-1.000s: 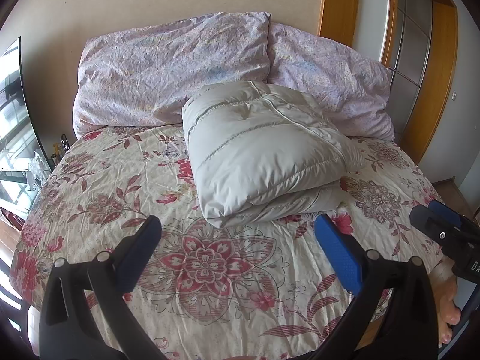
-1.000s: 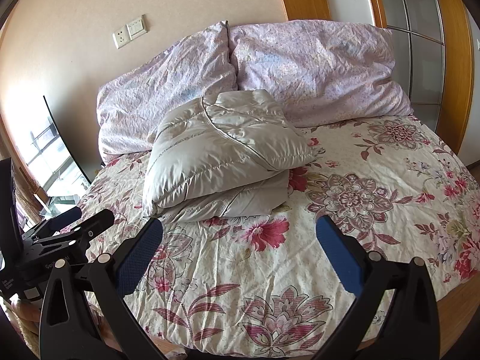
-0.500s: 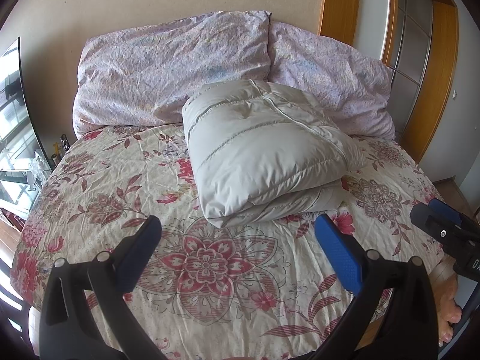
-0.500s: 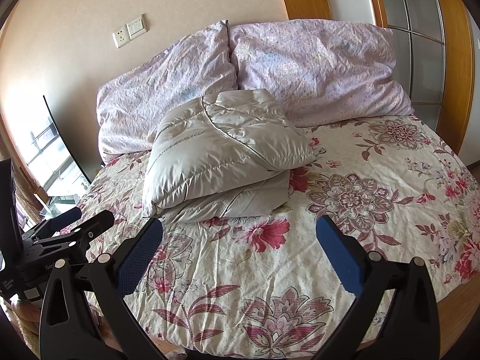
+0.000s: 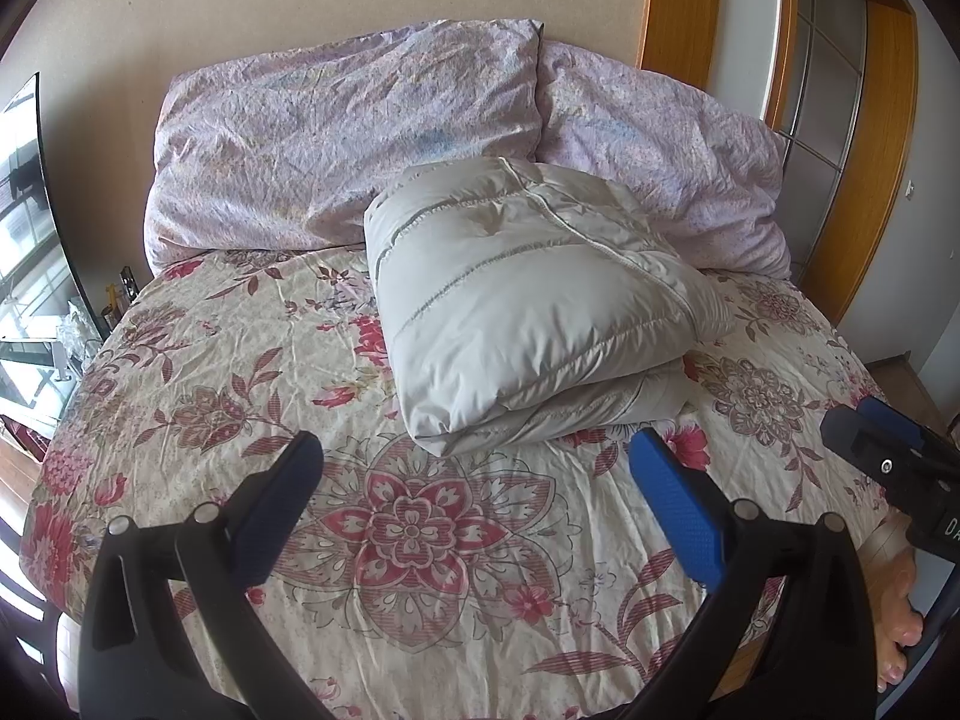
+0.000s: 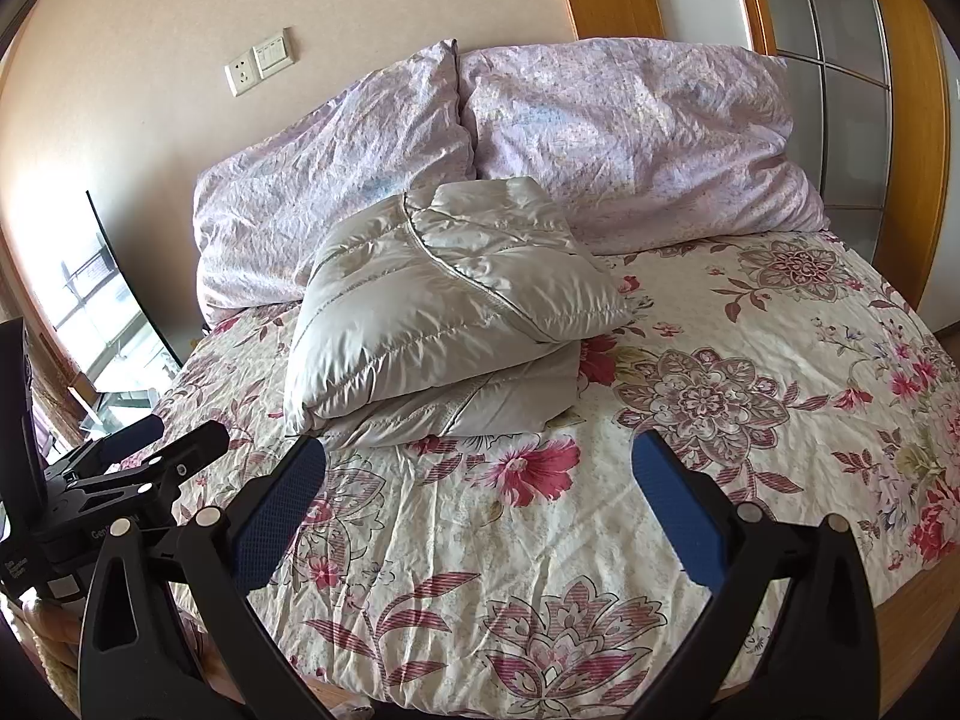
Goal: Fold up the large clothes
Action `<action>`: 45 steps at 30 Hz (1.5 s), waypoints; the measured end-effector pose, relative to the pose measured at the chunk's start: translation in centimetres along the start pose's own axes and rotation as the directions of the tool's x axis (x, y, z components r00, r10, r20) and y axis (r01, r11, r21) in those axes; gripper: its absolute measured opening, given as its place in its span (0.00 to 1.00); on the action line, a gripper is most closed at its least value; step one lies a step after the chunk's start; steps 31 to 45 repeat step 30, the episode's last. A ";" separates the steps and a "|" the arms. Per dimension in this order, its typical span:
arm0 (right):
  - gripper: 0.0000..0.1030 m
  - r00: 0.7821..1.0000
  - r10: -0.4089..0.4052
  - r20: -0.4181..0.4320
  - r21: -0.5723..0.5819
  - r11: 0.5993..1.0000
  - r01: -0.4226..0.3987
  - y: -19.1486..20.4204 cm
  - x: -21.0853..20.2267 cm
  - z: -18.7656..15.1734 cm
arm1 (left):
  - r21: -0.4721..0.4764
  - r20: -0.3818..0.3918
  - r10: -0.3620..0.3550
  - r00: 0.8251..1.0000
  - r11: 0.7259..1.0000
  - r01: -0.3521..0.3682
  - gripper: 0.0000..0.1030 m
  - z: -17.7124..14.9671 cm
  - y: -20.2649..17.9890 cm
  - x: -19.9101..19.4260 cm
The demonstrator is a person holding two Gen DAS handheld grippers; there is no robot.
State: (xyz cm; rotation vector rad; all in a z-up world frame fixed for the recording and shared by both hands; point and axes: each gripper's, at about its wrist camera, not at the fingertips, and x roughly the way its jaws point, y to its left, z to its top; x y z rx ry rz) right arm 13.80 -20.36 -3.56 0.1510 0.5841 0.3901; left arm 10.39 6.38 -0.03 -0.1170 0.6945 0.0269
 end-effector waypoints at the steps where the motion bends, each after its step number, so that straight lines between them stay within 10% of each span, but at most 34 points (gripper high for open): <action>1: 0.99 1.000 0.000 0.001 -0.001 1.000 0.000 0.0 0.0 0.0 | 0.000 -0.001 -0.001 1.000 1.000 0.001 0.98 0.0 0.0 0.1; 45: 0.99 1.000 0.001 -0.002 0.002 1.000 -0.001 0.0 0.2 -0.1 | 0.001 -0.015 -0.008 1.000 1.000 0.008 0.98 0.0 0.0 0.6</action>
